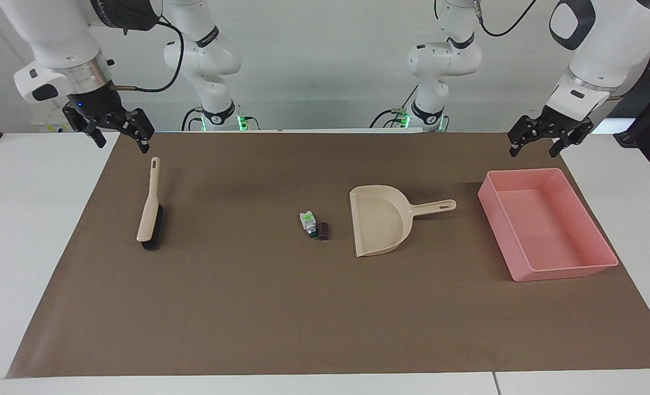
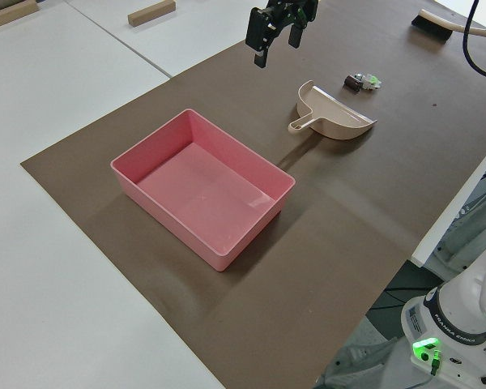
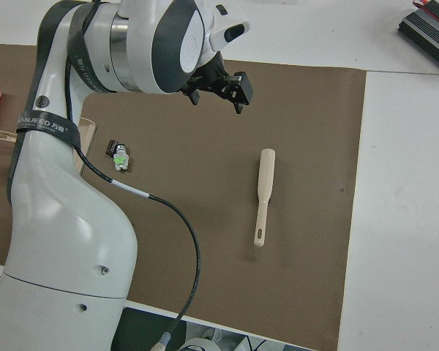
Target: Clean e-waste and dump in bin
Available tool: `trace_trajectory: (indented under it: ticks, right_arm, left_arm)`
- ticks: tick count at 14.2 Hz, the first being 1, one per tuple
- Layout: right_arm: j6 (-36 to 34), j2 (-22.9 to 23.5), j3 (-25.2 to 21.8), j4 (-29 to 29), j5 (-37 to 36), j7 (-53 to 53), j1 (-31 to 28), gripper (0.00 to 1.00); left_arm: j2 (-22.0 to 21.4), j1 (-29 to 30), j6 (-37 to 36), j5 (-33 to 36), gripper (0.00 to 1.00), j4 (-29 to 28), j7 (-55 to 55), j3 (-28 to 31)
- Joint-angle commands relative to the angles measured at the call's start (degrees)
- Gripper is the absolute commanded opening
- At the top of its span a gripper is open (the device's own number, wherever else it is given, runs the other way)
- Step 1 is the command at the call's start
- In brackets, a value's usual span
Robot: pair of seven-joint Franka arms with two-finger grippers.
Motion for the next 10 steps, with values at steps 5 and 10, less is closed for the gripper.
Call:
trace_trajectory:
  ticks: [5, 10]
  right_arm:
    - [-0.7, 0.1, 0.4, 0.2, -0.4, 2.0, -0.3, 0.99]
    - [5.0, -3.2, 0.0, -7.9, -0.3, -0.2, -1.3, 0.99]
  left_arm:
    - [-1.5, 0.5, 0.6, -0.7, 1.00, -1.8, 0.8, -0.1]
    - [-1.5, 0.5, 0.6, -0.7, 1.00, -1.8, 0.8, -0.1]
